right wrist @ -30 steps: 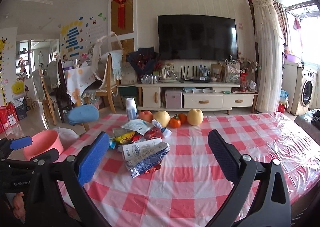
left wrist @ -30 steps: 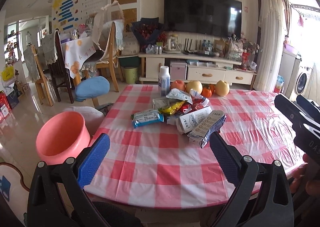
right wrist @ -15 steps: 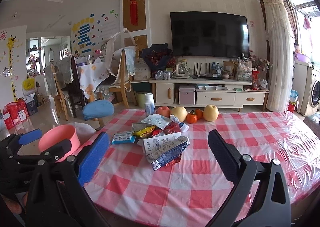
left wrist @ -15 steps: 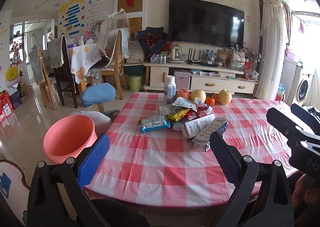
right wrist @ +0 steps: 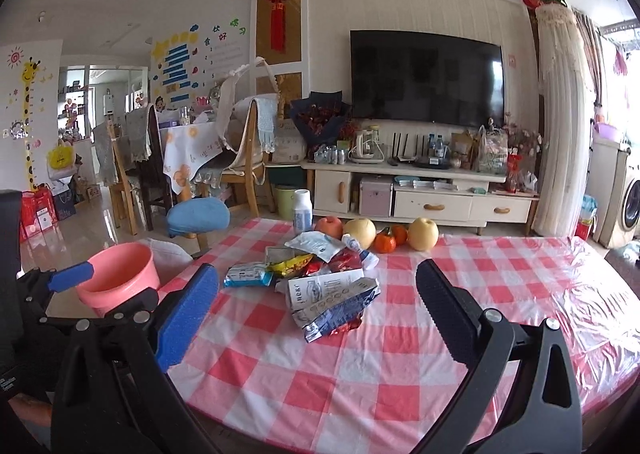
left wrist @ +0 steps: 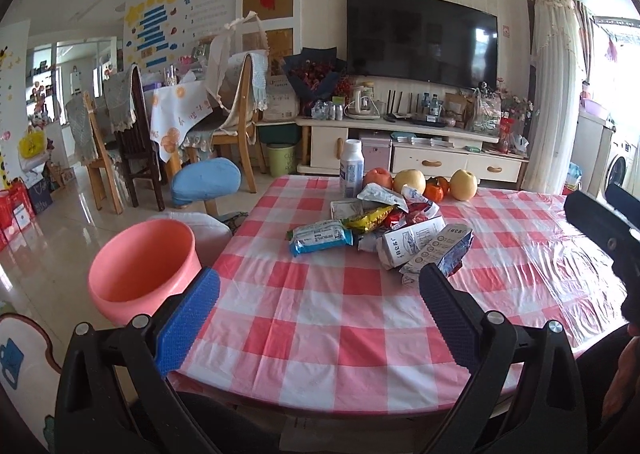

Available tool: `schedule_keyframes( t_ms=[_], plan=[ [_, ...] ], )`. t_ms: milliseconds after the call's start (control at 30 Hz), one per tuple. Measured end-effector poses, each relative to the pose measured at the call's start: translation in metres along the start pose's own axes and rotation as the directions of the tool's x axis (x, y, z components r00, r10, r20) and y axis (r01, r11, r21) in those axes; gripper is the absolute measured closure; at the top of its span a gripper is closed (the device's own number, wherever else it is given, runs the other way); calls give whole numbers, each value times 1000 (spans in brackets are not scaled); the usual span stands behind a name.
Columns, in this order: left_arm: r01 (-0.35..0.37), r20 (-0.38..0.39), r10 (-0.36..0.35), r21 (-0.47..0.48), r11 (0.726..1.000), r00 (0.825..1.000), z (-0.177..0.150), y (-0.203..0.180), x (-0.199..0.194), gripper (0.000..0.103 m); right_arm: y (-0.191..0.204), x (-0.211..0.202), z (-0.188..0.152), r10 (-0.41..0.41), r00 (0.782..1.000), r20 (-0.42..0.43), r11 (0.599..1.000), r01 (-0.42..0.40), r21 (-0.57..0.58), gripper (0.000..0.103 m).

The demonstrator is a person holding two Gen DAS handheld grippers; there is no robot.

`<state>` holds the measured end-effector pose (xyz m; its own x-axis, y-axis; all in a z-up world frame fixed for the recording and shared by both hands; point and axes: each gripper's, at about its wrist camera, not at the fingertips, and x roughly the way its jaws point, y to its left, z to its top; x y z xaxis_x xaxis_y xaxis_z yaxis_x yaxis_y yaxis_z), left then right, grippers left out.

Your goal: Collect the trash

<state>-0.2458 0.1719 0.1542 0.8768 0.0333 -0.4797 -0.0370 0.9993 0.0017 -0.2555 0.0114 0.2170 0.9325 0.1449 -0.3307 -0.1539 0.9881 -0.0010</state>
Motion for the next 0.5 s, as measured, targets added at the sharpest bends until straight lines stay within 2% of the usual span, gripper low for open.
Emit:
schedule_keyframes(
  t_ms=[167,500],
  plan=[
    [-16,-37,17,7,1000,999,-2,2,18,5,-2,8,-3,12,1000,-25,1000,-12,6,3],
    [1,-89,2,32,999,996,-9,-4,44,5,-2,24,-8,3,996,-89,1000,-4,-13,3]
  ],
)
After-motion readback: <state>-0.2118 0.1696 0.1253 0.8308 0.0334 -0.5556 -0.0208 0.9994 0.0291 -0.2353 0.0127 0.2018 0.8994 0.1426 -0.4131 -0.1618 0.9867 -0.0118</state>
